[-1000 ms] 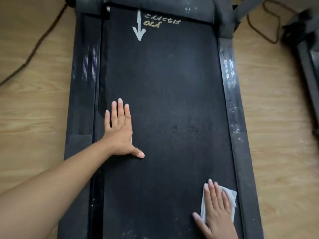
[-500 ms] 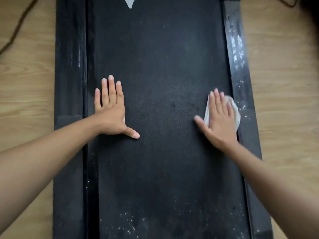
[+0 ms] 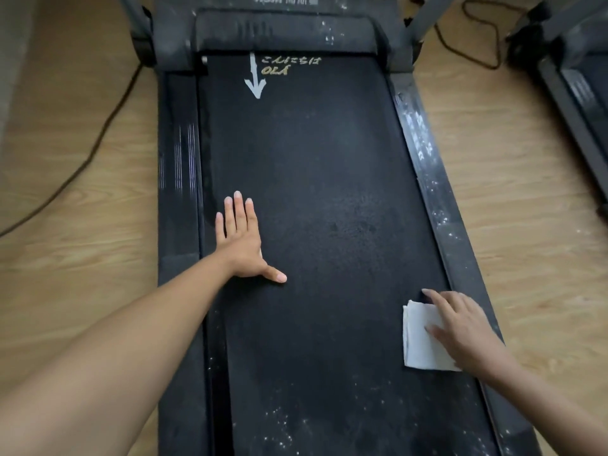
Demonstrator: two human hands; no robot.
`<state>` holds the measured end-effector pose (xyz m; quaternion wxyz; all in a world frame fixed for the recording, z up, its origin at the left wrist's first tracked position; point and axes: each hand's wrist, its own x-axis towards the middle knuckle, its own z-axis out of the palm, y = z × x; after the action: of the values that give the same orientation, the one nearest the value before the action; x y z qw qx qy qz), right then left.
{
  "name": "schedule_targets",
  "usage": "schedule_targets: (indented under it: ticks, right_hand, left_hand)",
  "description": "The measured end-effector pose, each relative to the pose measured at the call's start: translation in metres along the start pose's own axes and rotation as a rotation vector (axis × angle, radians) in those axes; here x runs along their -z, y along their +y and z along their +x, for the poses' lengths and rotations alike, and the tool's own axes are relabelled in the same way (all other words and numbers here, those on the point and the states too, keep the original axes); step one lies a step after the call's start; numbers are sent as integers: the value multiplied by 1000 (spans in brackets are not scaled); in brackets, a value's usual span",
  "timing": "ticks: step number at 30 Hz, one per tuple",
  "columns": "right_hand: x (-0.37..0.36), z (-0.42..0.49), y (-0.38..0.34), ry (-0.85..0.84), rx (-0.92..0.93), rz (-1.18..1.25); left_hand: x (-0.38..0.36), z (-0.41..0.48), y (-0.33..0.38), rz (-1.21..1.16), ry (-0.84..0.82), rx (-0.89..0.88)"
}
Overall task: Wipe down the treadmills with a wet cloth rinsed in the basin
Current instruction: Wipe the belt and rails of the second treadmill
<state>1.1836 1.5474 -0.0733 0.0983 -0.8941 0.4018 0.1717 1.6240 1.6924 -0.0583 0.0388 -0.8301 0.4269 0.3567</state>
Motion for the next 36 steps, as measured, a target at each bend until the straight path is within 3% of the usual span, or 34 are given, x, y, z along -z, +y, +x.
schedule_targets:
  ticks: [6,9,13,15,18,21,23,27,28,32,34,36]
  right_hand:
    - [31,17,4,-237,100,50]
    - [69,37,0,-83,128,198]
    - [136,98,-24,156,89,374]
    - [172,135,-37,294,108,383]
    - [220,185,-54,531,155,287]
    - [232,217,-66,638,167,118]
    - [207,231,-69,559,170,-1]
    - [128,223,-77,62,66,-102]
    - [118,220,-77,64,24,-87]
    - [123,234,-89,375,-16,99]
    - [121,254,-98,311,136,96]
    - [109,274,-103,112,184,69]
  left_hand:
    - [27,-16,-21,61,290,-84]
    - [63,-12,-64,54,389,-80]
    - [71,-5,-112,123,92,-22]
    - [63,-2,-118,151,59,-30]
    - [58,1,-114,164,80,-3]
    - [60,1,-109,172,90,12]
    - [61,1,-107,183,90,32]
    - [58,2,-96,159,99,80]
    - [58,3,-97,147,98,79]
    - [53,6,-112,77,123,28]
    - [51,8,-119,55,138,8]
    - [51,8,-121,55,148,-5]
